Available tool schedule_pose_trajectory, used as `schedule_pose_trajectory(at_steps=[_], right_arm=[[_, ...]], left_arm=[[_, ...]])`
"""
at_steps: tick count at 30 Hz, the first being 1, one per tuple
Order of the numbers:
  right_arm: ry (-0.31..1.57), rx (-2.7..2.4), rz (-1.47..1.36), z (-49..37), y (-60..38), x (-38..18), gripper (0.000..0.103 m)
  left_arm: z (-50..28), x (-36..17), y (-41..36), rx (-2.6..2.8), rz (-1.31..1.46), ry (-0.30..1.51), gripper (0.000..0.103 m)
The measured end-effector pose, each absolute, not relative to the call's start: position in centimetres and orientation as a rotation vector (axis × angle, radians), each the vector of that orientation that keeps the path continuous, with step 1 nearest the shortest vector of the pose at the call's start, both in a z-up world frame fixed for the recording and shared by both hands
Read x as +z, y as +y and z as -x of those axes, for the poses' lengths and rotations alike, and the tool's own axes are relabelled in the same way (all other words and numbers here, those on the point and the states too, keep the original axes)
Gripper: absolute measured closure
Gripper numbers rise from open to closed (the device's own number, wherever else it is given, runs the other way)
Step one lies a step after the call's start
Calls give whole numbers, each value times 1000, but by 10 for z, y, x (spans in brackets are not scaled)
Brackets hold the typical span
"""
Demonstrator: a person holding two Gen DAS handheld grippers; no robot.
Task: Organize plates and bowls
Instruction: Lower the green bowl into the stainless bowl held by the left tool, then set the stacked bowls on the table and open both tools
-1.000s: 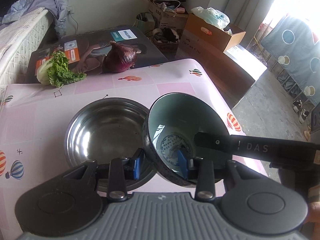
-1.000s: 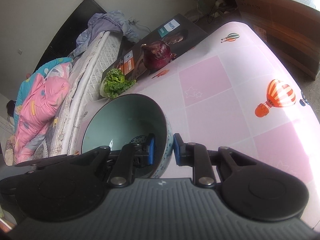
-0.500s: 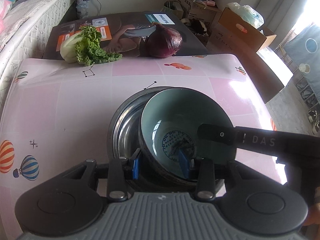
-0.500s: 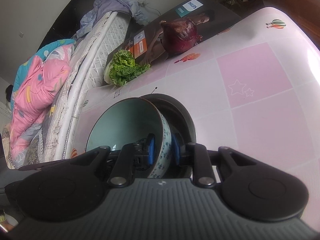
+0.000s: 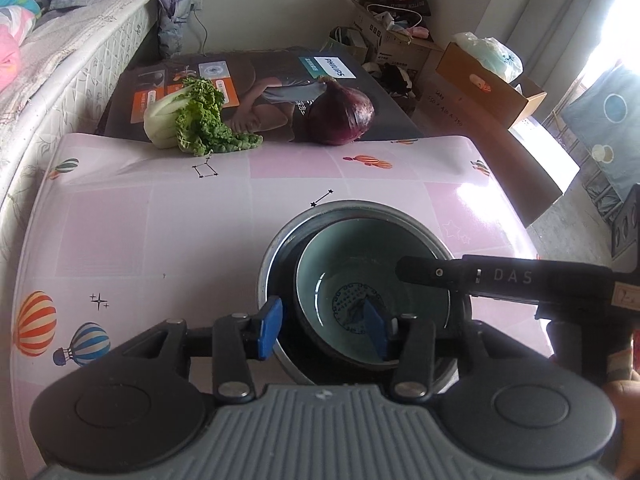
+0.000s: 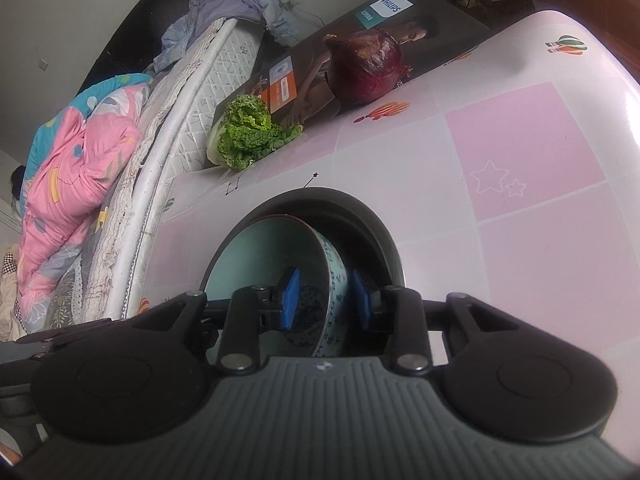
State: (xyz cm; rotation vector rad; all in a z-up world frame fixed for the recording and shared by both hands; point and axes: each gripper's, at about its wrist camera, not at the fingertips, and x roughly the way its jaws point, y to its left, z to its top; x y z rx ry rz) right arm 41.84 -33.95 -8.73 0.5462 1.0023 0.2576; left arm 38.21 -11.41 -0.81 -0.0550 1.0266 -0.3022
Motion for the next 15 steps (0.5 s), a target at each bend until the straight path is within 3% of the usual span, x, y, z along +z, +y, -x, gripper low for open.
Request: schedule_pose_trajectory(at_steps=[2, 4, 10, 15], right_arm=[[982, 263, -588, -415, -344, -82, 61], [966, 275, -628, -413, -349, -77, 59], [918, 273, -710, -394, -358, -54, 58], [851, 342, -652, -321, -351, -11, 57]], left_arm=[[-372, 6, -108, -297, 43, 988, 45], [-361, 18, -102, -295, 37, 958, 41], [-316, 54, -70, -304, 32, 903, 29], [-254, 76, -31, -323, 16, 847, 16]])
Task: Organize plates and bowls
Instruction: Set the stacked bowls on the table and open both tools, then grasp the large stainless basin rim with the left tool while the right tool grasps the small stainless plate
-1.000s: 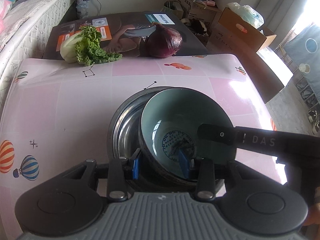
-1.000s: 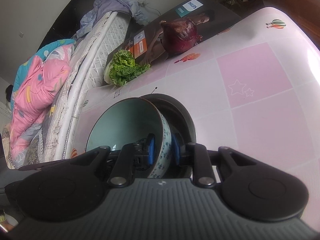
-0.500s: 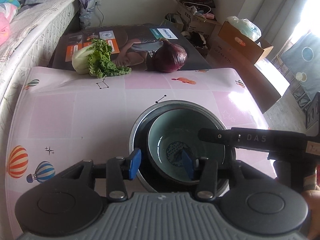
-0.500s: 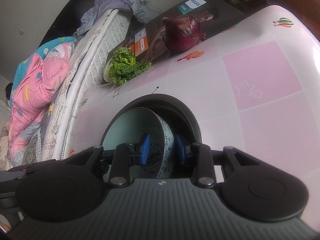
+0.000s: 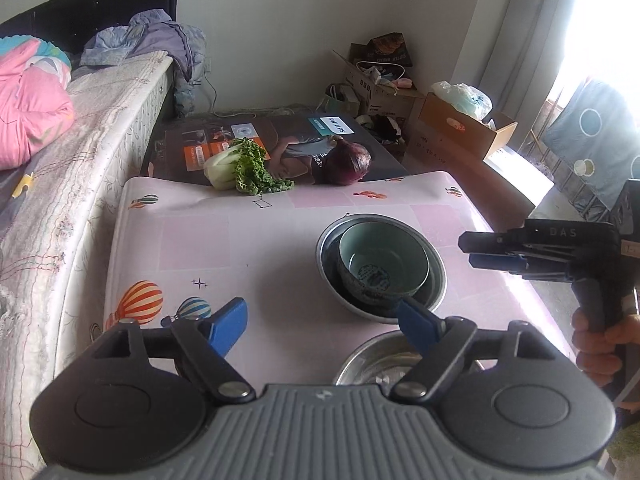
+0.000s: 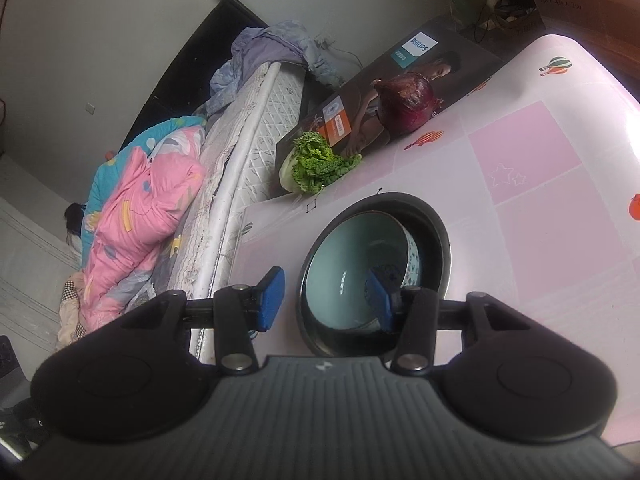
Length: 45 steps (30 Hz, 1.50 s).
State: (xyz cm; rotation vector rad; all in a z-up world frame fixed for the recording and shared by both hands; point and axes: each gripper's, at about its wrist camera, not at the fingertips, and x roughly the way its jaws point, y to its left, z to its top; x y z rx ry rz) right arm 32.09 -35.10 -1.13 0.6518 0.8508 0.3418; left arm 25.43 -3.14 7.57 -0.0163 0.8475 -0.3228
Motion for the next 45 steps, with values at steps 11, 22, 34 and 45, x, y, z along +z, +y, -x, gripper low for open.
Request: schedule_pose_trajectory(at_steps=[11, 22, 34, 45], right_arm=[[759, 396, -350, -114, -280, 13, 47], [805, 401, -360, -46, -207, -39, 47], [883, 342, -435, -75, -174, -84, 49], [896, 368, -411, -81, -157, -87, 75]], left_arm=[[-107, 55, 39, -252, 5, 771, 5], [-52, -21, 60, -132, -61, 790, 8], [-78, -59, 69, -149, -57, 856, 32], [-69, -57, 74, -195, -74, 872, 46]])
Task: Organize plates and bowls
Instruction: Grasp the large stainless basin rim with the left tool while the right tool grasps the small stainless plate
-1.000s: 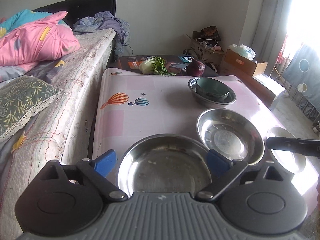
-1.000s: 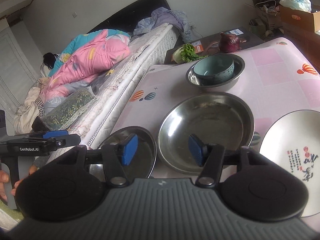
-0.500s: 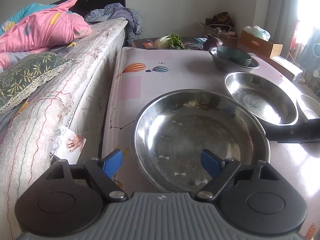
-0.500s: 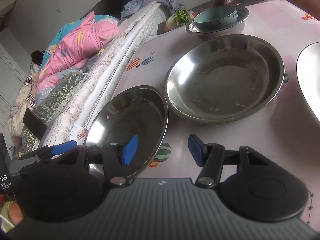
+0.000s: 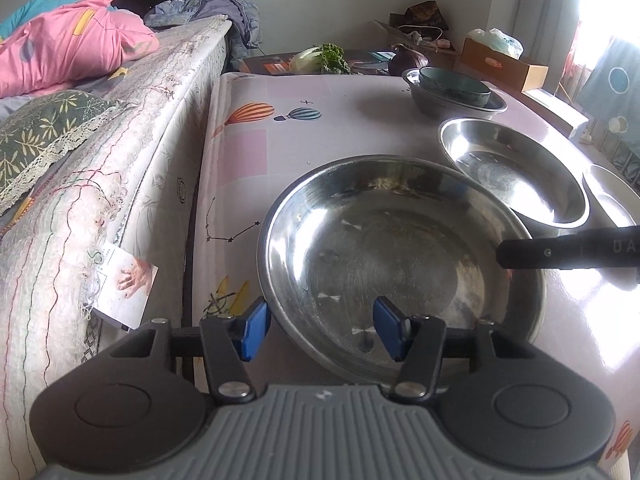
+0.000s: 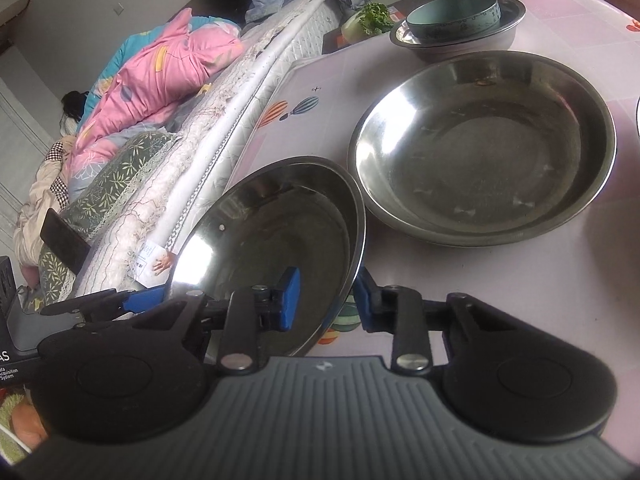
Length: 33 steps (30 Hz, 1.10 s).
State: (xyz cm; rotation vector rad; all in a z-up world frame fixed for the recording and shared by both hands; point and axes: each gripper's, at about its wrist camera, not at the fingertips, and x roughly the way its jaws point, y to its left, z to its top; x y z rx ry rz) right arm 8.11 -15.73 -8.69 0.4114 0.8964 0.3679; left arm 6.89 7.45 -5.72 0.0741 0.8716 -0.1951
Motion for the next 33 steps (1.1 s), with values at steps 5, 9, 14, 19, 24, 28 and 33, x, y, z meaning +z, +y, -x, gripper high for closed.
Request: schedule_pose_trajectory(at_steps=[5, 9, 14, 19, 24, 28, 33], right_arm=[[910, 368, -388, -66, -162, -84, 76], [920, 364, -379, -52, -169, -82, 76], [941, 369, -381, -34, -175, -79, 76], [946, 368, -394, -20, -179, -80, 76], [941, 357, -412, -17, -180, -82, 76], [927, 335, -413, -20, -180, -81, 76], [911, 307, -395, -26, -177, -82, 76]], left_arm=[[-54, -53, 73, -253, -52, 899, 46], [-40, -51, 72, -298, -37, 920, 46], [-25, -46, 72, -338, -27, 927, 46], [-17, -46, 74, -359, 3, 943, 46], [-15, -47, 74, -340, -11, 926, 46], [-23, -47, 76, -294, -44, 903, 46], [-39, -52, 75, -241, -80, 887, 46]])
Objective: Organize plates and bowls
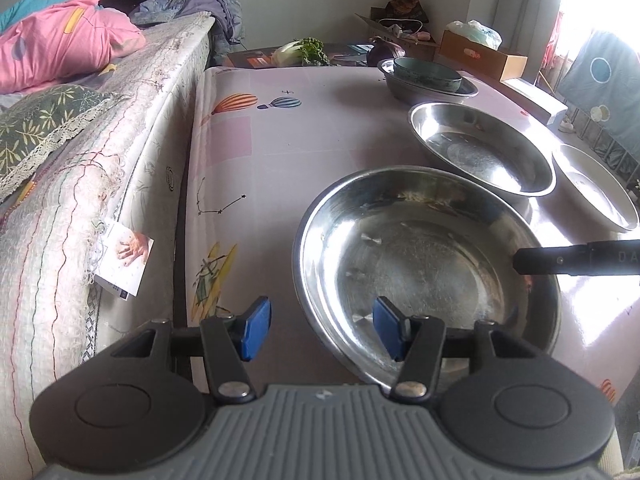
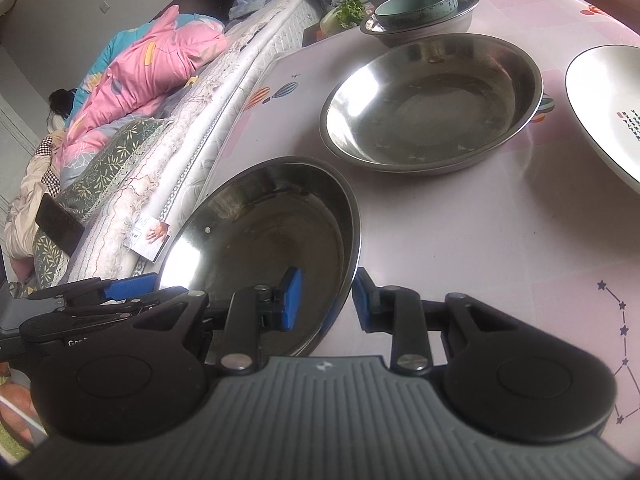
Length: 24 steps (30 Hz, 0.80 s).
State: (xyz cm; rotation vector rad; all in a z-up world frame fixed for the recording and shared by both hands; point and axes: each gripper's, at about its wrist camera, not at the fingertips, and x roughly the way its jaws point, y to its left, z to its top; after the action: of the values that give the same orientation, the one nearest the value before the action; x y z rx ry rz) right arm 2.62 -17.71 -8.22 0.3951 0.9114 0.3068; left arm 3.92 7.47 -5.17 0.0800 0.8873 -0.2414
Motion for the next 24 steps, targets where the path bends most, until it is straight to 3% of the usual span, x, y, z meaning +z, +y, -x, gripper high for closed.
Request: schedule_pose_trajectory(at_steps=[2, 9, 13, 24], right_arm=[[905, 297, -389, -30, -176, -83, 76], [892, 277, -376, -35, -171, -86, 76], [889, 273, -353, -36, -168, -86, 77], [880, 266, -357, -31, -174, -84, 80]], left_arm=[[-46, -54, 74, -240, -83, 894, 47], [-56, -62, 73, -249, -72, 925, 69], [-55, -62, 73, -233, -76, 923, 76], [-30, -57, 76, -281, -25, 961, 76]])
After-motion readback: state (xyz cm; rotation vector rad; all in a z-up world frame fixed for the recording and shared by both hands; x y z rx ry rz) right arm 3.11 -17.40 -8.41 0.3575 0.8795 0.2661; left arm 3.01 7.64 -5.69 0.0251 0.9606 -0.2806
